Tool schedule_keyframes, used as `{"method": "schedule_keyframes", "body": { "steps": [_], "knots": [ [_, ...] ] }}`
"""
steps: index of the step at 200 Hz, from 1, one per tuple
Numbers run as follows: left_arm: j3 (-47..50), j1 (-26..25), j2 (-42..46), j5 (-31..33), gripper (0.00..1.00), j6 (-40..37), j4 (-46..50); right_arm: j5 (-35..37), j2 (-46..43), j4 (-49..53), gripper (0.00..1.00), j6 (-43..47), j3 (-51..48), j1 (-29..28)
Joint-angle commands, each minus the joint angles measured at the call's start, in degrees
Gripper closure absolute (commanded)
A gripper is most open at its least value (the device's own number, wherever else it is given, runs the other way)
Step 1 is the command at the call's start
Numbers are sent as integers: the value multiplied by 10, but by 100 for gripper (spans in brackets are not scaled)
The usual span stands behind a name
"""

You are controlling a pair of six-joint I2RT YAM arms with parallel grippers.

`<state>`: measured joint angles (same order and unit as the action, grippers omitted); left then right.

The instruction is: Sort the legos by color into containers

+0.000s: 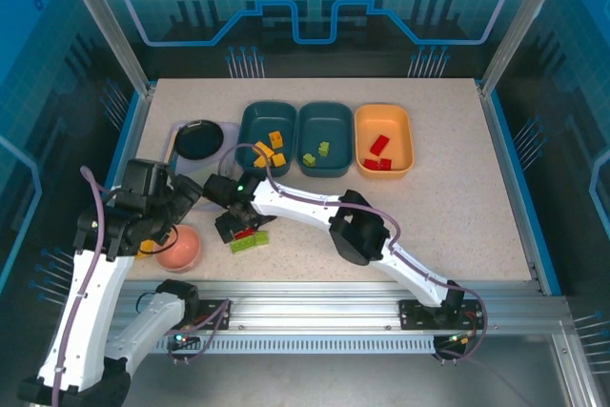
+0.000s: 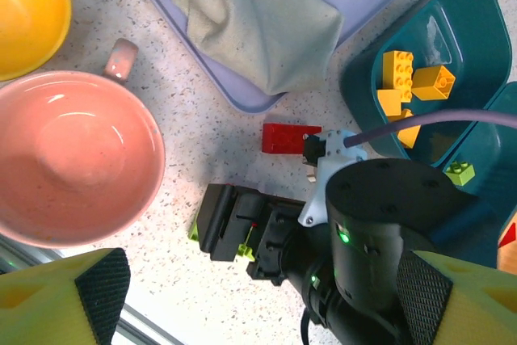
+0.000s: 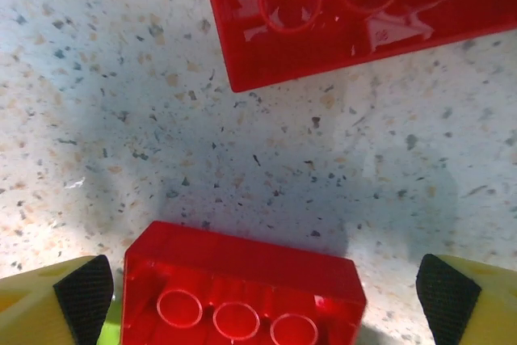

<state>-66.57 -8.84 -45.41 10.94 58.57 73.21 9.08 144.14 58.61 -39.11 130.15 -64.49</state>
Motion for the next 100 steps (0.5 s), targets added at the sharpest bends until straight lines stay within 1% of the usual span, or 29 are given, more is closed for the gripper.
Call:
{"method": "schedule_keyframes", "body": {
  "steps": [1,11,27,52,71,88,100],
  "knots": [
    [7,-1,4,2,11,1,29,16,17,28,0,-23,28,-16],
    [5,-1,3,1,11,-3,30,21,24,34,2,-25,33,-18],
    [4,-1,3,-1,11,-6,30,31,35,49,7,-35,39,-19],
    [6,-1,2,-8,11,-9,24,51,37,64,21,-42,35,-18],
    [13,-1,2,-17,11,-12,17,50,34,56,33,-43,25,-17],
    [18,-1,3,-30,11,-18,5,54,27,53,38,-43,25,-17],
    [20,-1,2,-41,11,-24,-6,64,15,50,40,-40,23,-16]
  ]
}}
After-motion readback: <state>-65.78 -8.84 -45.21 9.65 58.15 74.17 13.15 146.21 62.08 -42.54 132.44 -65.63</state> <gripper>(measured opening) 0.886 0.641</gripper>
